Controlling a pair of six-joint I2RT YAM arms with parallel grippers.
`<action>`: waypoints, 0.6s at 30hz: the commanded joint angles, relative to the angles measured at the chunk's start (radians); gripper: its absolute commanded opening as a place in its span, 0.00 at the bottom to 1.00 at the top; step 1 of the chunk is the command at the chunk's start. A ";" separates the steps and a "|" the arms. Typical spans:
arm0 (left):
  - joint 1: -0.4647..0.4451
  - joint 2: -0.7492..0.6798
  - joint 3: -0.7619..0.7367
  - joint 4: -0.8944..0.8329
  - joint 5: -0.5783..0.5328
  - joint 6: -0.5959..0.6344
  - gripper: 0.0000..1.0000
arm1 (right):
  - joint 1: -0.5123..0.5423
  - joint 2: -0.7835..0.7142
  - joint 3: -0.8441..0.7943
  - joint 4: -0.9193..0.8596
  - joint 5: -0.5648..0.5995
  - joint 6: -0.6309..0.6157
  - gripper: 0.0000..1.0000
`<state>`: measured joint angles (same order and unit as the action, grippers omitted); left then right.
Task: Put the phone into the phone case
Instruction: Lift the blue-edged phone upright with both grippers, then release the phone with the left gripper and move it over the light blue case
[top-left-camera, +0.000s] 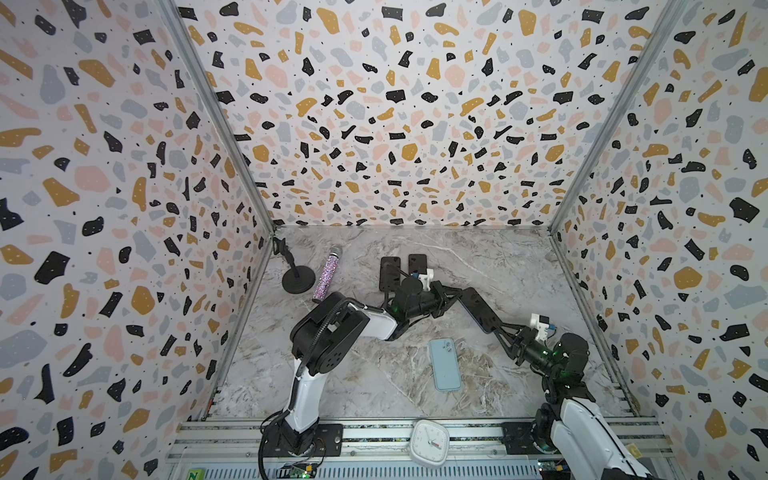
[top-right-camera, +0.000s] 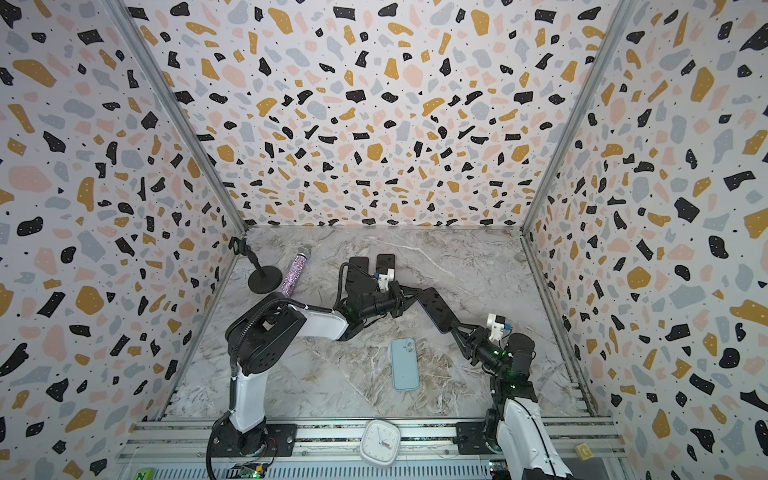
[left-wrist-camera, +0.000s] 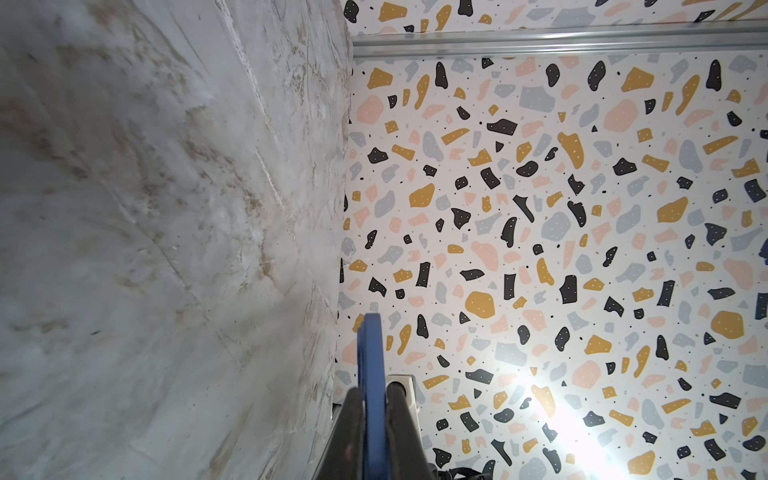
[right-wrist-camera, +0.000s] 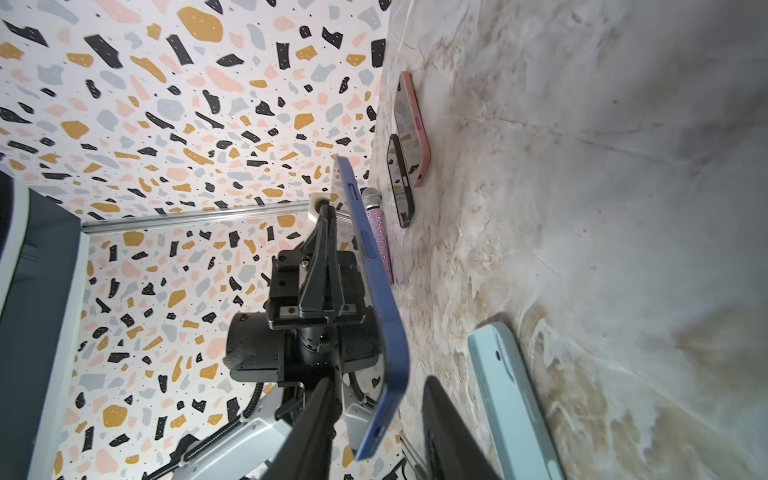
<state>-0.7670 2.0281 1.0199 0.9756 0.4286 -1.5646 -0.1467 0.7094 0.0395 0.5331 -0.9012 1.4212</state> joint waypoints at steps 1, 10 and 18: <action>-0.010 -0.029 -0.010 0.146 -0.004 -0.037 0.00 | -0.006 0.012 0.010 0.089 0.009 0.028 0.32; -0.021 -0.032 -0.024 0.167 -0.010 -0.050 0.00 | -0.005 0.058 0.010 0.199 0.007 0.078 0.21; -0.028 -0.046 -0.031 0.145 -0.018 -0.034 0.00 | -0.007 0.053 0.011 0.214 0.002 0.101 0.12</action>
<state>-0.7818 2.0270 0.9920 1.0409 0.4053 -1.6085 -0.1497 0.7704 0.0395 0.6971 -0.8913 1.5215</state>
